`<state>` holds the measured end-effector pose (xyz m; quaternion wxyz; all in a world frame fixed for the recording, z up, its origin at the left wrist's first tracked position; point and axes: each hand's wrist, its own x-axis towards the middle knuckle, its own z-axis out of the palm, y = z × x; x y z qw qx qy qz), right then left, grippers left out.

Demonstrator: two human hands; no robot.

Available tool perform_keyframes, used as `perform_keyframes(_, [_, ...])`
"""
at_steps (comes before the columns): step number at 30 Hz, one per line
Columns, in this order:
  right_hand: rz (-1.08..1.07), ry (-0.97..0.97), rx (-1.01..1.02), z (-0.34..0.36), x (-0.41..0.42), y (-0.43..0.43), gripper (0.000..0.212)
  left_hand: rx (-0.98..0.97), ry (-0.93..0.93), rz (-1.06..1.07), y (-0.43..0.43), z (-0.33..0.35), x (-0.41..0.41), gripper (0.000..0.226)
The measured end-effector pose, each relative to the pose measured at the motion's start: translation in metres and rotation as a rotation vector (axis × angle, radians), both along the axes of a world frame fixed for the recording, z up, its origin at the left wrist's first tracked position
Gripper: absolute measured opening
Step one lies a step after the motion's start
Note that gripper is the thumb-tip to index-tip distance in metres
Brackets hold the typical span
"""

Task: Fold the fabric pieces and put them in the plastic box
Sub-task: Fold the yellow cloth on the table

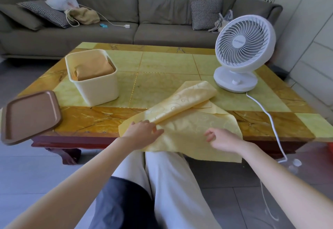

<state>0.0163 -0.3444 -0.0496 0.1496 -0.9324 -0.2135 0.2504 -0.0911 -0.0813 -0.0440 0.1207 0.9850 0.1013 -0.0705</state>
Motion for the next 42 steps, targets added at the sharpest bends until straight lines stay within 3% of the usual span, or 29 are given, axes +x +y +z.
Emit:
perform_keyframes(4, [-0.069, -0.169, 0.159, 0.003, 0.019, 0.018, 0.047, -0.059, -0.111, 0.015, 0.001, 0.012, 0.027, 0.034])
perform_keyframes(17, [-0.068, -0.223, 0.088, -0.027, 0.081, 0.083, 0.067, -0.27, -0.057, 0.103, -0.015, -0.009, 0.157, 0.058])
perform_keyframes(25, [-0.188, -0.374, 0.0, -0.042, 0.077, 0.092, 0.06, -0.363, 0.012, 0.143, -0.019, -0.03, 0.188, 0.064])
perform_keyframes(27, [-0.208, -0.381, 0.0, -0.041, 0.076, 0.093, 0.058, -0.331, 0.028, 0.117, -0.02, -0.033, 0.188, 0.06])
perform_keyframes(33, [-0.191, -0.382, -0.036, -0.036, 0.075, 0.094, 0.048, -0.282, -0.044, 0.115, -0.023, -0.042, 0.179, 0.02])
perform_keyframes(37, [-0.182, -0.418, -0.096, -0.031, 0.075, 0.092, 0.04, -0.238, -0.102, 0.135, -0.011, -0.033, 0.174, 0.015])
perform_keyframes(42, [-0.137, -0.478, -0.152, -0.026, 0.078, 0.094, 0.039, -0.187, -0.251, 0.333, 0.045, -0.004, 0.156, 0.014])
